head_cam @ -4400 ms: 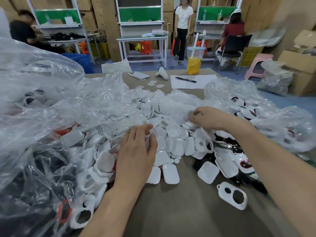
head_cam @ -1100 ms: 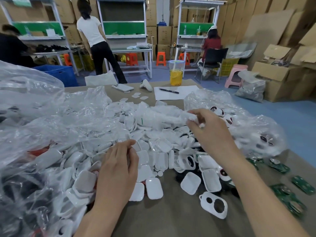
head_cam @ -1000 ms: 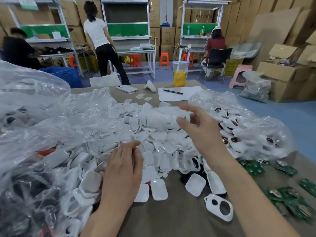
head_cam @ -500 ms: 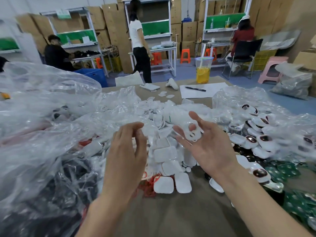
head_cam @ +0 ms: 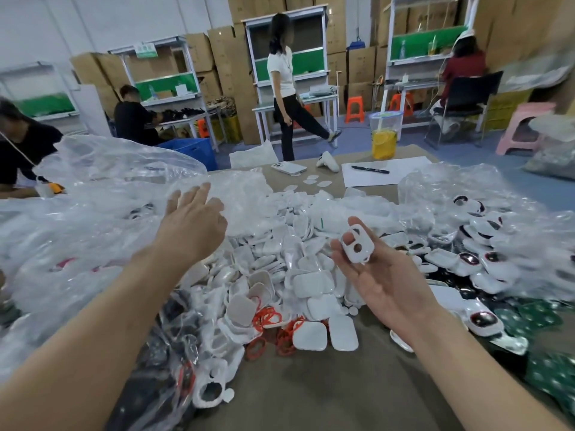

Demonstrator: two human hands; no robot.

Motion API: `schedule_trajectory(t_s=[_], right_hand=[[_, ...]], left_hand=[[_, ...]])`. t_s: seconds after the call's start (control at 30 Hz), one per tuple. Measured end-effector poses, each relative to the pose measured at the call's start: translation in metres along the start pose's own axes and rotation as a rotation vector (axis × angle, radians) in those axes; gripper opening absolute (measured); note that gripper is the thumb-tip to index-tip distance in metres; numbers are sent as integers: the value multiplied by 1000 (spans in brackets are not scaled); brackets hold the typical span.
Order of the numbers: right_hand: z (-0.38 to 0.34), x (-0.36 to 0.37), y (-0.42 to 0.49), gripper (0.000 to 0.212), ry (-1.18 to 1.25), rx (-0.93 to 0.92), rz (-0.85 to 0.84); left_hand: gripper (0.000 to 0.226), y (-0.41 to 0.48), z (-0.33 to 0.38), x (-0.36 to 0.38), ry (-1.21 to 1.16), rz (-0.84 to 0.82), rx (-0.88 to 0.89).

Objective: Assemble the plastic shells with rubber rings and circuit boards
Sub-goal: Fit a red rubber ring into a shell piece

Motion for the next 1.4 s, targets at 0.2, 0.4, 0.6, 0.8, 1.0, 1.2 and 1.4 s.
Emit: schedule_trajectory(t_s=[0.2,0.4,0.6,0.8,1.0,1.2,1.4], right_hand=[[-4,-1,3,20,71,-8,55],[-2,0,2,25,61,20,52],[-1,-6,-2,31,-43,-16,3],[8,-3,-5,25,-425,-6,55],[8,-4,-9,19,-570,3,107],[0,-9,-5,31,-422,31,94],[-7,-16,-1,37,-511,-76,62]], left_hand=[[30,-35,21,-1,-66,7,330],[35,-71,25,9,-71,-21,470],[29,-115,19,-10,-392,225,363],[23,-145,46,30,-89,90,469],[22,-140,50,63,-5,209,438],[44,-137,46,68,-96,162,408],[37,-124,62,52,-474,220,334]])
Point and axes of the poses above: each hand's wrist, its own y-axis towards the middle knuckle, its own x-axis out of the palm, z = x × y, the point moved 1 cm from there along y, towards the middle knuckle, and after that the axes turned 8 degrees about -y, right-handed, at the moved point
